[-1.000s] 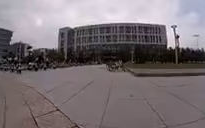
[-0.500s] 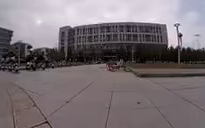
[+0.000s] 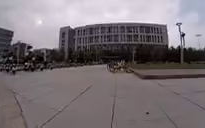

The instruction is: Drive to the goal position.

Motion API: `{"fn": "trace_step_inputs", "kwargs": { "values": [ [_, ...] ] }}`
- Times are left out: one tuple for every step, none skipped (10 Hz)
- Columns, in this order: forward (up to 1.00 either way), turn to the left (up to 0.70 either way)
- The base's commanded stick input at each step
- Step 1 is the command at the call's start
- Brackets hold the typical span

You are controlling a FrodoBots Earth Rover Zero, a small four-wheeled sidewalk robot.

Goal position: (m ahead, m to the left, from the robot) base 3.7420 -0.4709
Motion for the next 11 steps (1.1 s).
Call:
{"fn": "trace_step_inputs", "kwargs": {
  "values": [
    [0.7,0.0],
    [0.7,0.0],
    [0.7,0.0],
    [0.7,0.0],
    [0.7,0.0],
    [0.7,0.0],
    [0.7,0.0],
    [0.7,0.0],
    [0.7,0.0],
    [0.7,0.0],
    [0.7,0.0]
  ]
}}
